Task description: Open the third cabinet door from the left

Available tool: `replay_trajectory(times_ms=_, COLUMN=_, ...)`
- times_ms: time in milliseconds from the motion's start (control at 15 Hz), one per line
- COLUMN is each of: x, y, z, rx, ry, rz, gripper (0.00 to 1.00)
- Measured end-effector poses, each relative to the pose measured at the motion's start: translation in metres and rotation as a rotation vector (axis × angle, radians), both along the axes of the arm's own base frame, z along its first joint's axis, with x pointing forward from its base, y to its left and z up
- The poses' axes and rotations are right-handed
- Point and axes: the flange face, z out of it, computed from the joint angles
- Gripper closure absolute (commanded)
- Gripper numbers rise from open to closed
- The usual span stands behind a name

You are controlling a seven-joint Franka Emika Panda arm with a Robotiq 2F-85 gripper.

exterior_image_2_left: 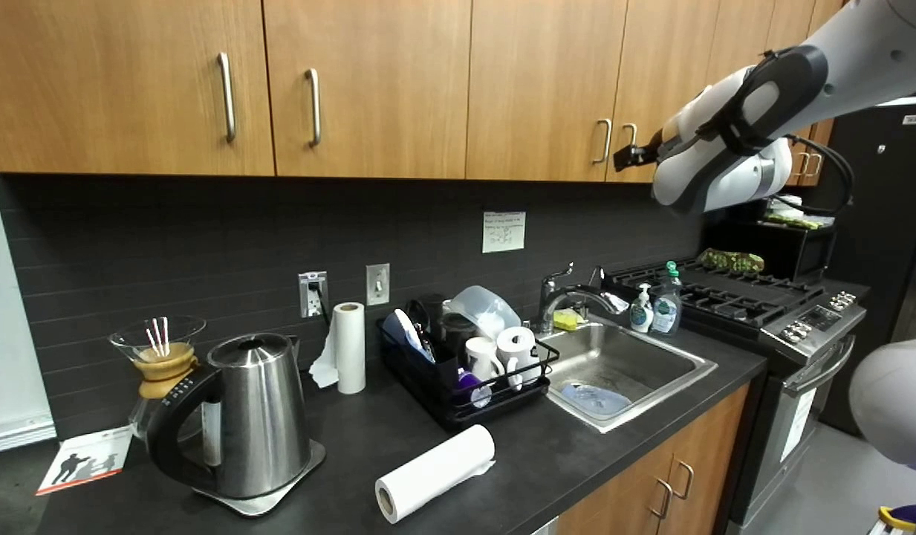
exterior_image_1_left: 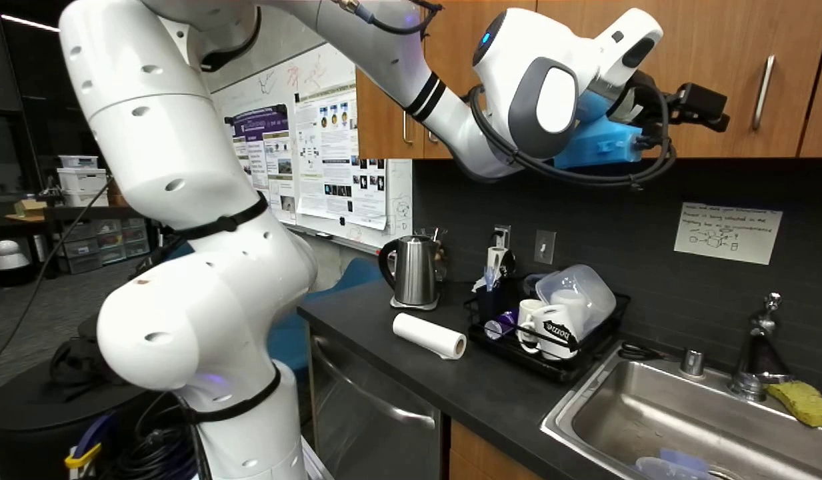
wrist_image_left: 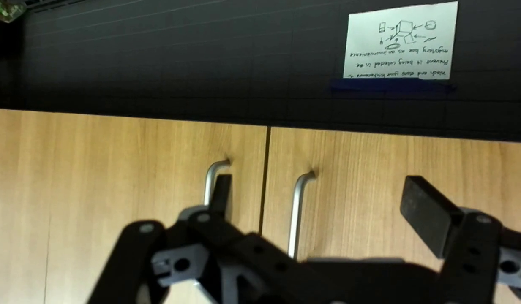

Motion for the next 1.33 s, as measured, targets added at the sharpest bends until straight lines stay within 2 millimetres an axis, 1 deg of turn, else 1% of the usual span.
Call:
replay_trajectory(times_ms=133, x=0.002, y=-0.016, z=0.013, rx=-0.018, ry=-0.036, rz=-0.017, gripper=0.00)
replay_trajectory(times_ms=200, x=0.005, y=-0.026, z=0.021, rx=-0.024, ry=-0.053, rz=-0.023, gripper=0.17)
replay_trajectory(times_ms=267, x=0.011, y=-0.036, z=0.033, rx=-0.032, ry=-0.073, rz=-0.026, gripper=0.26)
replay_trajectory(times_ms=400, x=0.026, y=-0.059, z=0.056, rx=-0.058, ry=-0.109, rz=-0.017, gripper=0.39)
replay_trajectory(times_ms=467, x=0.034, y=-0.070, z=0.064, rx=-0.072, ry=-0.122, rz=-0.009, gripper=0.46)
replay_trajectory(times_ms=533, x=0.043, y=-0.079, z=0.070, rx=-0.086, ry=-0.132, rz=0.002, gripper=0.56)
replay_trajectory(times_ms=600, x=0.053, y=-0.088, z=0.074, rx=-0.095, ry=-0.140, rz=0.012, gripper=0.63)
replay_trajectory(times_ms=667, x=0.064, y=-0.093, z=0.075, rx=-0.108, ry=-0.141, rz=0.028, gripper=0.72)
replay_trajectory(times_ms=733, x=0.074, y=-0.097, z=0.074, rx=-0.116, ry=-0.141, rz=0.044, gripper=0.79)
replay_trajectory(times_ms=800, x=0.084, y=-0.099, z=0.071, rx=-0.121, ry=-0.140, rz=0.061, gripper=0.85)
replay_trajectory(times_ms=867, x=0.093, y=-0.100, z=0.068, rx=-0.122, ry=-0.140, rz=0.077, gripper=0.94)
replay_trajectory(times_ms=933, x=0.101, y=-0.101, z=0.066, rx=-0.124, ry=-0.139, rz=0.093, gripper=0.99)
replay_trajectory(times_ms=1133, x=0.117, y=-0.104, z=0.060, rx=-0.124, ry=-0.143, rz=0.129, gripper=1.00)
replay_trajectory(times_ms=1333, x=0.122, y=-0.110, z=0.059, rx=-0.127, ry=-0.152, rz=0.147, gripper=1.00)
